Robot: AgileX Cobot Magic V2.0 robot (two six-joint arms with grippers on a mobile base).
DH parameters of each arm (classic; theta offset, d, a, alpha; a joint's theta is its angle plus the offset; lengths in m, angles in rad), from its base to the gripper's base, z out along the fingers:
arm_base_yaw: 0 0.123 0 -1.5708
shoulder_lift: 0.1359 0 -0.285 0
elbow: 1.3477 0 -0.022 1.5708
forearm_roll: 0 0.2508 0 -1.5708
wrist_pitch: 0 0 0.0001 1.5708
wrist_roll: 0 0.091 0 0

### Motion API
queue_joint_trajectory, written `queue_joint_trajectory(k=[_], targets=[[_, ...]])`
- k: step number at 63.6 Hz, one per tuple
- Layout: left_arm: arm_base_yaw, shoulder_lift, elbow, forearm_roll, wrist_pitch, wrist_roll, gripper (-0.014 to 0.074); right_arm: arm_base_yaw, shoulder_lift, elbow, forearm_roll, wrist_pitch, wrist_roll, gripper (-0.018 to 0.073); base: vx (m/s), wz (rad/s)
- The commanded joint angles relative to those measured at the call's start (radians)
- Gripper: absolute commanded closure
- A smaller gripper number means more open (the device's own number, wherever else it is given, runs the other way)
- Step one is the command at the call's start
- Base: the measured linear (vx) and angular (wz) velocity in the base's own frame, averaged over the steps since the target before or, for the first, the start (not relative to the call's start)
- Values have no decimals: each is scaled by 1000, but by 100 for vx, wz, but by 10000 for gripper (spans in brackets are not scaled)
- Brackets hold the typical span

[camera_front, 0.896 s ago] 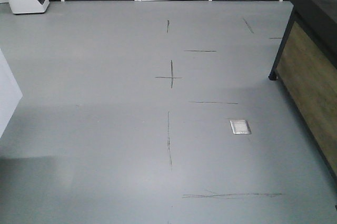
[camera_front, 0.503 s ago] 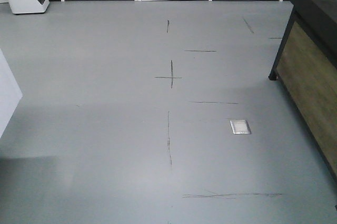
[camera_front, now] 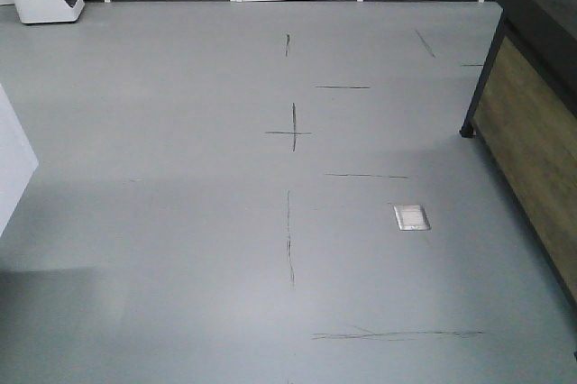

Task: Pick three apples into basket with both arms
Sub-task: 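Drive the base forward across the floor toward the fruit tables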

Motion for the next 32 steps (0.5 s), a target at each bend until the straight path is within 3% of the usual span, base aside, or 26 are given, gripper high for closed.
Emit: queue_joint_trajectory(k=[1,32], targets=[[2,-15,23,-7,-69,-8,603,-7,-10,15,-11,-75,1,568,0,0],[2,-15,23,-7,-69,-8,603,-7,-10,15,-11,-75,1,568,6,2]])
